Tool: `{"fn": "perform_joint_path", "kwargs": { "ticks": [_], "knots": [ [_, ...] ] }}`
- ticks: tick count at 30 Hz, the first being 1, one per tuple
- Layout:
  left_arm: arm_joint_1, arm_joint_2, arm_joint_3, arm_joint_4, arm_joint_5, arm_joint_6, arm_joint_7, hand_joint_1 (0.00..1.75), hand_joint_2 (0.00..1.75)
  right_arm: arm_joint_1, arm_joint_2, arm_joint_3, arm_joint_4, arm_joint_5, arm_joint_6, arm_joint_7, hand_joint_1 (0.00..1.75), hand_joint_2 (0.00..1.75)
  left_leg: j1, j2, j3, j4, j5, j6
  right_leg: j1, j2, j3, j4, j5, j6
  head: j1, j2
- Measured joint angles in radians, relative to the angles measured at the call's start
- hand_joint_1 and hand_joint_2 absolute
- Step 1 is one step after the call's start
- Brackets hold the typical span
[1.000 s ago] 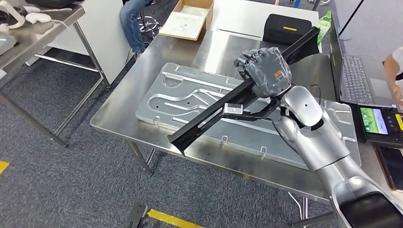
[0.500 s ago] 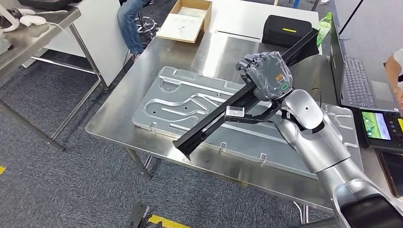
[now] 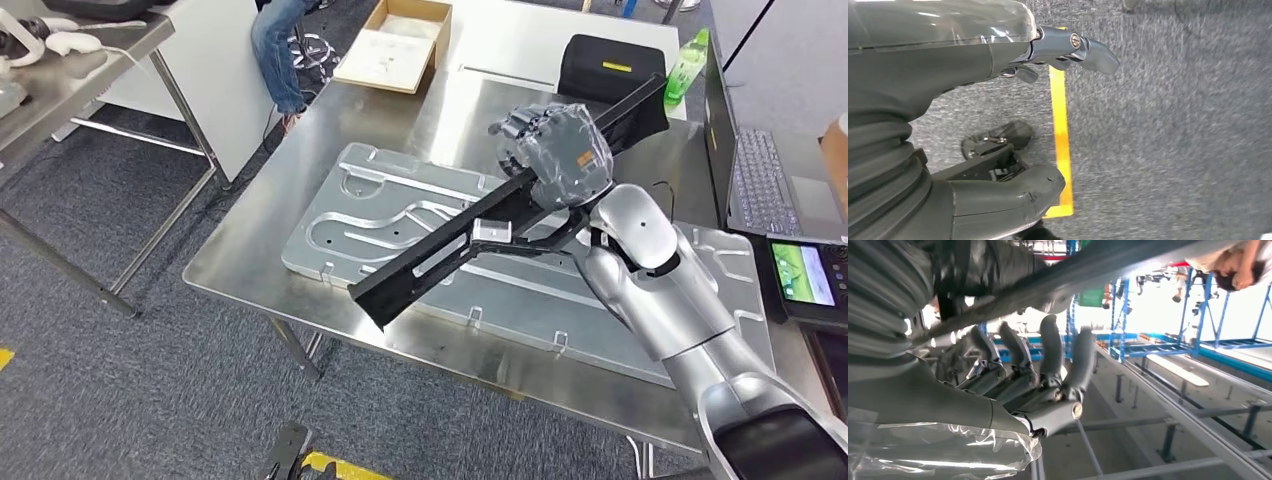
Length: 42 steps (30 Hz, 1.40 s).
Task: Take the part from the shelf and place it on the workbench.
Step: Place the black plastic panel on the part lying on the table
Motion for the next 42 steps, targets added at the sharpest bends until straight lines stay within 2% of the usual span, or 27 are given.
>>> {"fn": "perform_joint_path", "kwargs": {
  "ticks": [3, 5, 7, 8, 9, 10, 11, 13, 14, 18, 20, 22, 23, 24, 25, 27, 28, 29, 30, 32, 34, 35, 37, 38, 39, 40, 42],
  "knots": [
    [0.0, 0.0, -0.01, 0.0, 0.0, -0.008, -0.001, 0.0, 0.0, -0.01, 0.0, -0.001, 0.016, -0.015, 0.002, 0.012, 0.0, 0.0, 0.0, 0.002, -0.004, 0.014, -0.016, -0.014, -0.007, -0.001, 0.005, -0.008, 0.0, -0.014, 0.0, 0.0],
    [-0.001, 0.0, -0.011, 0.0, 0.013, -0.019, -0.009, 0.0, 0.0, -0.02, 0.002, -0.008, 0.032, -0.025, 0.001, 0.03, 0.0, 0.0, 0.001, 0.004, -0.043, 0.101, -0.064, -0.022, -0.011, -0.003, 0.011, -0.013, 0.0, -0.024, -0.001, 0.0],
    [0.0, 0.0, -0.011, 0.0, 0.027, -0.027, -0.016, 0.0, 0.0, -0.026, 0.003, -0.03, 0.062, -0.044, -0.001, 0.062, 0.0, 0.0, 0.001, 0.005, -0.109, 0.232, -0.113, -0.025, -0.009, -0.003, 0.013, -0.011, -0.003, -0.031, -0.001, 0.0],
    [0.0, 0.0, -0.011, 0.0, 0.032, -0.029, -0.017, 0.0, 0.0, -0.028, 0.004, -0.047, 0.082, -0.057, -0.001, 0.079, 0.0, 0.0, 0.002, 0.005, -0.131, 0.269, -0.116, -0.025, -0.008, -0.003, 0.014, -0.009, -0.005, -0.032, -0.001, 0.0],
    [0.0, 0.0, -0.011, 0.0, 0.036, -0.03, -0.018, 0.0, 0.0, -0.031, 0.005, -0.065, 0.103, -0.069, 0.002, 0.093, 0.0, 0.0, 0.002, 0.005, -0.138, 0.272, -0.101, -0.024, -0.007, -0.003, 0.014, -0.006, -0.008, -0.032, -0.001, 0.0],
    [0.0, 0.001, -0.011, 0.0, 0.038, -0.031, -0.018, 0.0, 0.0, -0.038, 0.005, -0.082, 0.127, -0.079, 0.008, 0.102, 0.0, 0.0, 0.001, 0.005, -0.126, 0.235, -0.069, -0.021, -0.007, -0.003, 0.015, -0.002, -0.011, -0.031, -0.001, 0.0],
    [0.0, 0.001, -0.011, 0.0, 0.04, -0.03, -0.018, 0.0, 0.0, -0.05, 0.005, -0.099, 0.155, -0.088, 0.02, 0.111, 0.0, 0.0, 0.001, 0.005, -0.1, 0.171, -0.03, -0.016, -0.007, -0.003, 0.016, 0.001, -0.015, -0.03, -0.001, 0.0],
    [-0.003, 0.002, -0.011, 0.0, 0.04, -0.026, -0.018, 0.0, 0.0, -0.085, 0.003, -0.129, 0.22, -0.112, 0.057, 0.132, 0.0, 0.0, -0.003, 0.005, -0.049, 0.059, 0.014, -0.008, -0.004, -0.001, 0.014, 0.009, -0.021, -0.023, -0.001, 0.0],
    [-0.003, 0.003, -0.011, 0.0, 0.04, -0.025, -0.017, 0.0, 0.0, -0.104, 0.0, -0.143, 0.254, -0.126, 0.073, 0.142, 0.0, 0.0, -0.005, 0.005, -0.037, 0.03, 0.019, -0.004, -0.003, -0.001, 0.012, 0.011, -0.022, -0.019, -0.001, 0.0],
    [-0.005, 0.003, -0.011, 0.0, 0.041, -0.023, -0.015, 0.0, 0.0, -0.158, -0.012, -0.2, 0.356, -0.168, 0.091, 0.153, 0.0, 0.0, -0.003, 0.005, -0.025, 0.004, 0.021, 0.011, -0.005, -0.002, 0.008, 0.018, -0.031, 0.003, 0.0, 0.0],
    [-0.008, 0.003, -0.011, 0.0, 0.041, -0.023, -0.015, 0.0, 0.0, -0.176, -0.016, -0.222, 0.388, -0.182, 0.097, 0.159, 0.0, 0.0, 0.001, 0.006, -0.017, -0.007, 0.025, 0.02, -0.009, -0.001, -0.025, 0.092, -0.074, 0.012, 0.0, 0.0],
    [-0.01, 0.003, -0.011, 0.0, 0.041, -0.024, -0.015, 0.0, 0.0, -0.188, -0.017, -0.242, 0.42, -0.209, 0.108, 0.178, 0.0, 0.0, 0.001, 0.006, -0.015, -0.007, 0.024, 0.024, -0.011, -0.001, -0.089, 0.216, -0.127, 0.021, 0.001, 0.0],
    [-0.009, 0.002, -0.011, 0.0, 0.041, -0.024, -0.014, 0.0, 0.0, -0.191, -0.017, -0.253, 0.436, -0.225, 0.118, 0.189, 0.0, 0.0, 0.001, 0.005, -0.015, -0.007, 0.023, 0.025, -0.013, -0.001, -0.114, 0.26, -0.136, 0.024, 0.001, 0.0],
    [-0.008, 0.002, -0.011, 0.0, 0.041, -0.025, -0.013, 0.0, 0.0, -0.195, -0.018, -0.263, 0.451, -0.24, 0.129, 0.198, 0.0, 0.0, 0.001, 0.005, -0.014, -0.005, 0.021, 0.025, -0.015, -0.002, -0.124, 0.269, -0.125, 0.026, 0.001, 0.0],
    [-0.008, 0.002, -0.011, 0.0, 0.041, -0.026, -0.013, 0.0, 0.0, -0.201, -0.018, -0.273, 0.467, -0.253, 0.144, 0.206, 0.0, 0.0, 0.001, 0.004, -0.012, -0.004, 0.019, 0.024, -0.018, -0.002, -0.116, 0.242, -0.096, 0.028, 0.001, 0.0],
    [-0.008, 0.002, -0.011, 0.0, 0.041, -0.028, -0.012, 0.0, 0.0, -0.221, -0.019, -0.287, 0.497, -0.272, 0.173, 0.217, 0.0, 0.0, 0.0, 0.003, -0.01, 0.002, 0.011, 0.017, -0.021, -0.003, -0.059, 0.115, -0.024, 0.028, 0.001, 0.0],
    [-0.009, 0.002, -0.011, 0.0, 0.042, -0.029, -0.012, 0.0, 0.0, -0.233, -0.019, -0.292, 0.513, -0.279, 0.185, 0.22, 0.0, 0.0, -0.002, 0.003, -0.01, 0.006, 0.008, 0.013, -0.02, -0.002, -0.033, 0.058, -0.004, 0.026, 0.0, 0.0],
    [-0.009, 0.002, -0.011, 0.0, 0.042, -0.03, -0.012, 0.0, 0.0, -0.243, -0.019, -0.296, 0.529, -0.283, 0.194, 0.221, 0.0, 0.0, -0.004, 0.003, -0.011, 0.008, 0.006, 0.009, -0.018, -0.001, -0.018, 0.024, 0.005, 0.023, 0.0, 0.0],
    [-0.01, 0.002, -0.011, 0.0, 0.042, -0.031, -0.012, 0.0, 0.0, -0.25, -0.019, -0.298, 0.545, -0.286, 0.198, 0.221, 0.0, 0.0, -0.005, 0.003, -0.012, 0.008, 0.005, 0.004, -0.015, 0.0, -0.013, 0.013, 0.0, 0.018, 0.0, 0.0],
    [-0.009, 0.002, -0.011, 0.0, 0.043, -0.032, -0.012, 0.0, 0.0, -0.256, -0.019, -0.301, 0.57, -0.291, 0.205, 0.216, 0.0, 0.0, -0.005, 0.003, -0.013, 0.008, 0.002, -0.005, -0.014, 0.0, -0.012, 0.01, 0.0, 0.006, 0.0, 0.0],
    [-0.01, 0.002, -0.011, 0.0, 0.043, -0.032, -0.012, 0.0, 0.0, -0.258, -0.019, -0.302, 0.586, -0.298, 0.215, 0.208, 0.0, 0.0, -0.004, 0.004, -0.024, 0.04, -0.023, -0.015, -0.017, -0.002, -0.006, 0.006, 0.0, -0.009, 0.0, 0.0],
    [-0.01, 0.002, -0.011, 0.0, 0.043, -0.032, -0.012, 0.0, 0.0, -0.259, -0.018, -0.302, 0.594, -0.301, 0.224, 0.206, 0.0, 0.0, -0.002, 0.005, -0.044, 0.086, -0.049, -0.018, -0.018, -0.004, -0.003, 0.004, 0.0, -0.015, 0.0, 0.0],
    [-0.009, 0.002, -0.012, 0.0, 0.043, -0.032, -0.013, 0.0, 0.0, -0.26, -0.016, -0.302, 0.609, -0.309, 0.252, 0.196, 0.0, 0.0, -0.001, 0.006, -0.107, 0.222, -0.108, -0.023, -0.015, -0.008, -0.001, 0.004, -0.003, -0.022, 0.0, 0.0],
    [-0.007, 0.002, -0.012, 0.0, 0.043, -0.033, -0.013, 0.0, 0.0, -0.26, -0.014, -0.302, 0.615, -0.316, 0.272, 0.185, 0.0, 0.0, 0.0, 0.006, -0.136, 0.278, -0.123, -0.024, -0.014, -0.009, 0.0, 0.005, -0.004, -0.023, 0.0, 0.0],
    [-0.005, 0.002, -0.012, 0.0, 0.043, -0.033, -0.013, 0.0, 0.0, -0.26, -0.012, -0.302, 0.62, -0.326, 0.294, 0.171, 0.0, 0.0, 0.0, 0.006, -0.151, 0.301, -0.12, -0.023, -0.012, -0.009, 0.001, 0.006, -0.005, -0.024, 0.0, 0.0],
    [-0.004, 0.002, -0.012, 0.0, 0.044, -0.033, -0.013, 0.0, 0.0, -0.26, -0.009, -0.302, 0.625, -0.337, 0.32, 0.157, 0.0, 0.0, -0.001, 0.006, -0.146, 0.281, -0.096, -0.021, -0.011, -0.009, 0.003, 0.006, -0.006, -0.024, 0.0, 0.0],
    [-0.003, 0.004, -0.012, 0.0, 0.046, -0.033, -0.015, 0.0, 0.0, -0.26, -0.005, -0.302, 0.629, -0.355, 0.362, 0.133, 0.0, 0.0, -0.002, 0.006, -0.091, 0.152, -0.021, -0.009, -0.009, -0.007, 0.007, 0.008, -0.011, -0.023, 0.0, 0.0]
  ]
}}
